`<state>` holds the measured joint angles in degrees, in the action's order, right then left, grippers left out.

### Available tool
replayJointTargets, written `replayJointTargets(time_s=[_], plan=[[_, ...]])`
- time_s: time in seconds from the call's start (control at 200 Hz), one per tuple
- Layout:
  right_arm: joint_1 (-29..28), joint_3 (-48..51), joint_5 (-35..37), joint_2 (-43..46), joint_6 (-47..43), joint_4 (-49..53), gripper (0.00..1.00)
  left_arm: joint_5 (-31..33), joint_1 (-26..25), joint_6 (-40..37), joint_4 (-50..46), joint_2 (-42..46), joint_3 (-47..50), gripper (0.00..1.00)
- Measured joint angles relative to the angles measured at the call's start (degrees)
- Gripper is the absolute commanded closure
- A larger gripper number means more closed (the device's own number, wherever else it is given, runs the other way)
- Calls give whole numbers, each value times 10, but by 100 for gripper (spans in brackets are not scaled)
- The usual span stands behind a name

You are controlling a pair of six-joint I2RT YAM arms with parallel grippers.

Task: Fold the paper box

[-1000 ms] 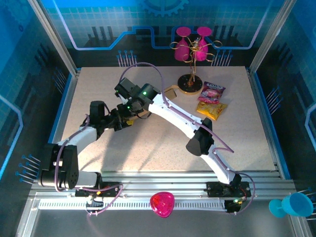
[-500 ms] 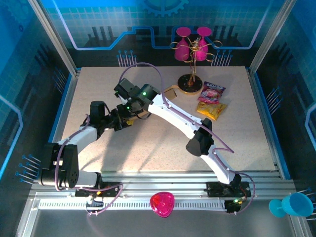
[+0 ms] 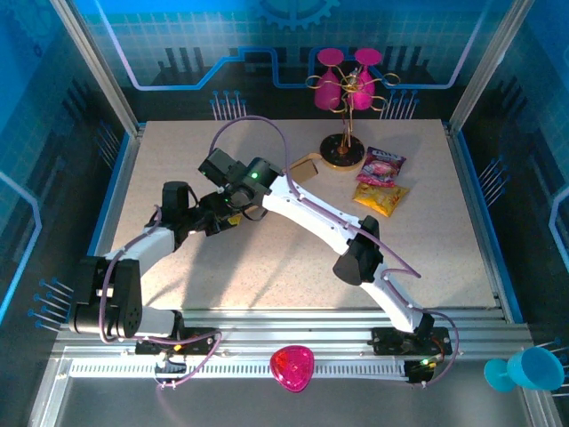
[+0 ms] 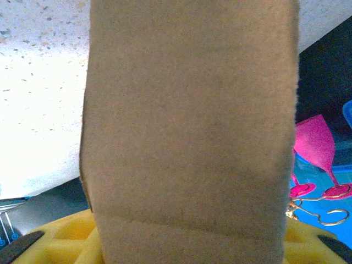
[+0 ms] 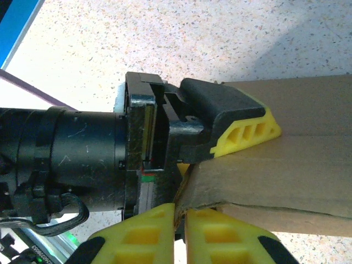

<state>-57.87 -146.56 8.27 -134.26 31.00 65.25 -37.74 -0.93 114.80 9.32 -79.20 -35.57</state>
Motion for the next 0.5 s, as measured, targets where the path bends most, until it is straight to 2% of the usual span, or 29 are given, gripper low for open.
replayJointTargets(time_s=[0.24,0.5], plan=[[0,0,14,0,-18,4,100,0,0,0,0,-4,-1,53],[1,-1,18,0,-35,4,100,0,0,0,0,-7,-4,48]])
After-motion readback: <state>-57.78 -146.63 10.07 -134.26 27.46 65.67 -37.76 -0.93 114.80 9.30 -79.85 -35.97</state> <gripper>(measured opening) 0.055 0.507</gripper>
